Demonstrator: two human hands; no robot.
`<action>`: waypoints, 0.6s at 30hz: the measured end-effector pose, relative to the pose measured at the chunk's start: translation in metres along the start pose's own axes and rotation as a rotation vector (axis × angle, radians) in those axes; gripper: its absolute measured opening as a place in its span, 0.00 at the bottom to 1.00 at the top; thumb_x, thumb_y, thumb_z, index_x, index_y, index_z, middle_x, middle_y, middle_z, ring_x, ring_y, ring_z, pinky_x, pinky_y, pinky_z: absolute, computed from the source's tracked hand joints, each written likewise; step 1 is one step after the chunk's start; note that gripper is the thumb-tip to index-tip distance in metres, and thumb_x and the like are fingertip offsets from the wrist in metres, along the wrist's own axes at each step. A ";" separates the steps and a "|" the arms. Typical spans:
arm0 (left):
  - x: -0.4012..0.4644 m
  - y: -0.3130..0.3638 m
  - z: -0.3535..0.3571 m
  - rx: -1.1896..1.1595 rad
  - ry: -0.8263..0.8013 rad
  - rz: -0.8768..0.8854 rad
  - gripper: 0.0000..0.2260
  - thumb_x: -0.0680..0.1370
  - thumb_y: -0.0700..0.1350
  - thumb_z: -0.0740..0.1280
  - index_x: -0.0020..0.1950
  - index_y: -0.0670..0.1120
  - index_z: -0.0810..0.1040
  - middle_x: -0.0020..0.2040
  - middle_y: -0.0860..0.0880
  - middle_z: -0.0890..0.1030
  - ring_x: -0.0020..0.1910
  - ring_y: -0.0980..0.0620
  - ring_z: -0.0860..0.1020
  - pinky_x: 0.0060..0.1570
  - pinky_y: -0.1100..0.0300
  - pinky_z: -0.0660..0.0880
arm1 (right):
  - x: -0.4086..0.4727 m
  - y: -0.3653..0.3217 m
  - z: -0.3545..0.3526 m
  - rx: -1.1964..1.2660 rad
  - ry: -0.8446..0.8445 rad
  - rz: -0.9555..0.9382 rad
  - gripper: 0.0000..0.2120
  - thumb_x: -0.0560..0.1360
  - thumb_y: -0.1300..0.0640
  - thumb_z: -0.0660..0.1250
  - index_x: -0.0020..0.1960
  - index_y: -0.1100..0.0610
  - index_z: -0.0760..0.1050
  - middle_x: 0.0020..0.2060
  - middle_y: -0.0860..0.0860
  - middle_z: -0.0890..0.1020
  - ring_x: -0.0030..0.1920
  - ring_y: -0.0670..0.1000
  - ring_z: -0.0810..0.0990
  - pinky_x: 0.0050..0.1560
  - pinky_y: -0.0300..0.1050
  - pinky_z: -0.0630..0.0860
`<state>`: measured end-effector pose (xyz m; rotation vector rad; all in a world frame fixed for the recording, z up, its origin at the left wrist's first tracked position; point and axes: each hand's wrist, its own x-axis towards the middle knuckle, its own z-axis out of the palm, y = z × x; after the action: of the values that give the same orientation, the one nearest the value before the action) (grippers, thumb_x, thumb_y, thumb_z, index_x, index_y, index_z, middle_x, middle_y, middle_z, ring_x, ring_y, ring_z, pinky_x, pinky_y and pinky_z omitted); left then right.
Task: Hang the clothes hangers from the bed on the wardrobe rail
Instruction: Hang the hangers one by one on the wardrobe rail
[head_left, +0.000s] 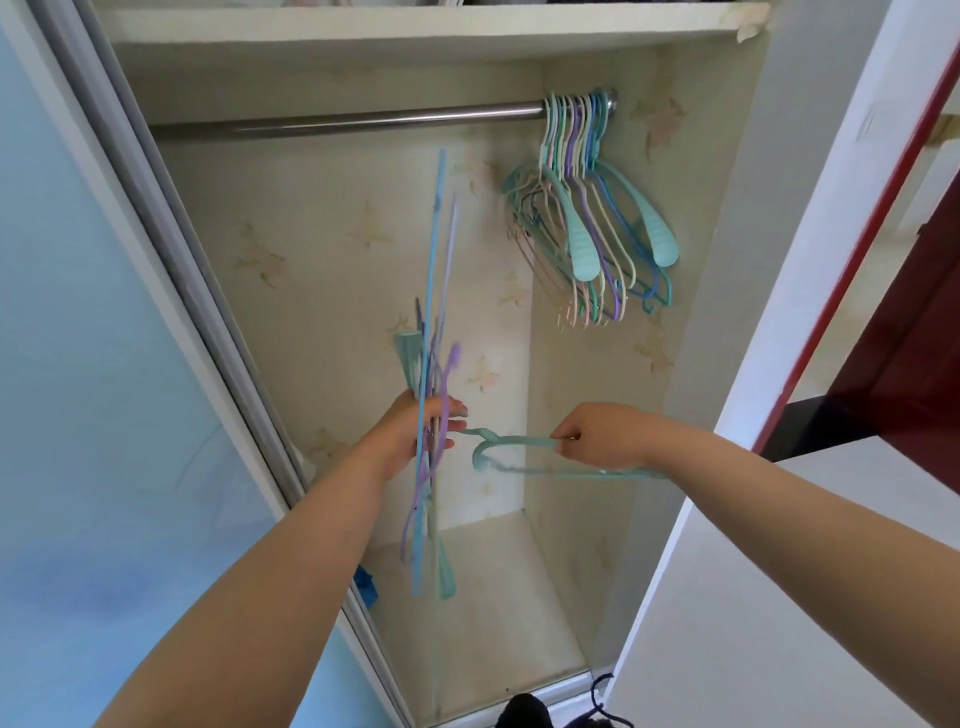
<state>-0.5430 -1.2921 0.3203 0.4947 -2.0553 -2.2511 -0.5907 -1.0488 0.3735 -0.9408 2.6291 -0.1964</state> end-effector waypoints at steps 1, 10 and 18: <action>0.002 0.001 0.000 -0.054 0.012 -0.043 0.02 0.76 0.42 0.67 0.45 0.44 0.76 0.46 0.45 0.83 0.42 0.50 0.83 0.34 0.61 0.78 | 0.001 -0.003 0.010 -0.068 0.048 0.024 0.11 0.79 0.53 0.56 0.42 0.51 0.74 0.38 0.50 0.78 0.42 0.53 0.76 0.40 0.44 0.71; 0.007 0.013 -0.009 -0.726 0.063 -0.286 0.17 0.68 0.44 0.70 0.53 0.43 0.69 0.47 0.42 0.74 0.45 0.36 0.82 0.45 0.56 0.80 | -0.002 -0.006 0.079 -0.556 0.483 0.031 0.36 0.74 0.63 0.62 0.77 0.61 0.49 0.58 0.57 0.73 0.58 0.60 0.70 0.54 0.53 0.69; 0.000 0.007 -0.015 -0.849 0.085 -0.451 0.13 0.72 0.44 0.68 0.54 0.45 0.71 0.57 0.37 0.74 0.43 0.32 0.81 0.28 0.61 0.78 | 0.008 0.038 0.088 -0.413 0.691 -0.122 0.39 0.59 0.69 0.77 0.69 0.57 0.72 0.41 0.52 0.77 0.40 0.55 0.75 0.18 0.45 0.73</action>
<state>-0.5403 -1.3070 0.3261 0.9848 -0.8265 -2.9585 -0.5869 -1.0256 0.2803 -1.3664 3.3265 0.0042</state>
